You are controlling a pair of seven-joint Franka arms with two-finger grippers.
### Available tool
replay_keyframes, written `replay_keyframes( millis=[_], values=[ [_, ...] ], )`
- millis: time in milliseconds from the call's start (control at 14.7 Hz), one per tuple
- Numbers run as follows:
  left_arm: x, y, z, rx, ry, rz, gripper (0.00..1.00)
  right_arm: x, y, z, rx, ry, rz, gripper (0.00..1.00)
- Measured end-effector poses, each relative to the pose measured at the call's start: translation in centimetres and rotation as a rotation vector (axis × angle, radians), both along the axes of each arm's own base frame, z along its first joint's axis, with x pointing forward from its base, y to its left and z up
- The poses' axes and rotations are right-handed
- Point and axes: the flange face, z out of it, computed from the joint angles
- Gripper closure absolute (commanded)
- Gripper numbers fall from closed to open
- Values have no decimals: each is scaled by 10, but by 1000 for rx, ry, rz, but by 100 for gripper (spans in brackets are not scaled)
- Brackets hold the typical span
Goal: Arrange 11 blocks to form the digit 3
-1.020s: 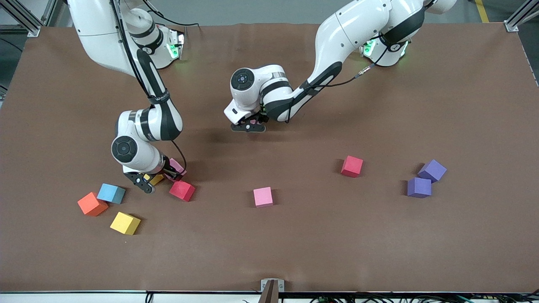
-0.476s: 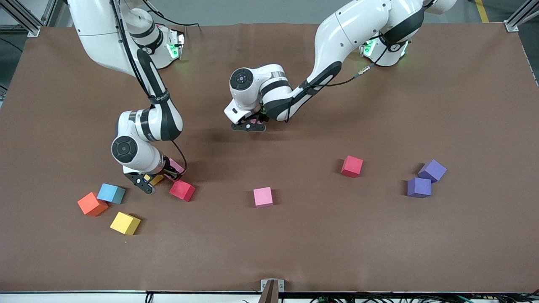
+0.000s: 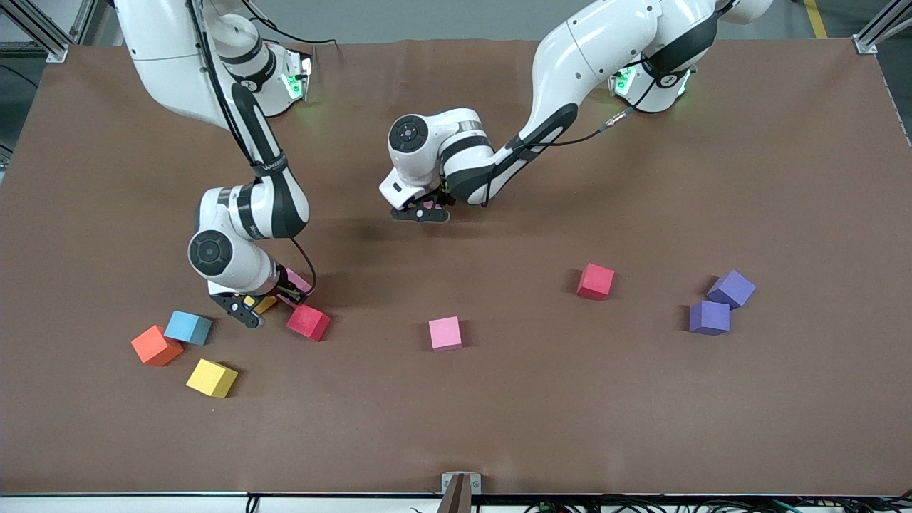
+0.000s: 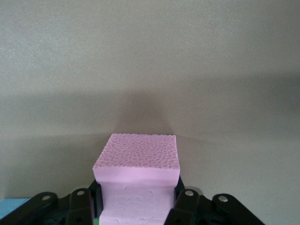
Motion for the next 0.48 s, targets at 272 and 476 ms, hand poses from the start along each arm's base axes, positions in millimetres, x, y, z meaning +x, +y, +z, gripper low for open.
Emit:
replay_keyframes(
  millis=[272, 476],
  values=[
    [0, 0, 0, 0, 0, 0, 80, 0, 0, 0, 7, 1, 60, 77],
    [-1, 0, 0, 2, 0, 4, 80, 0, 4, 2, 10, 15, 80, 78]
  ],
)
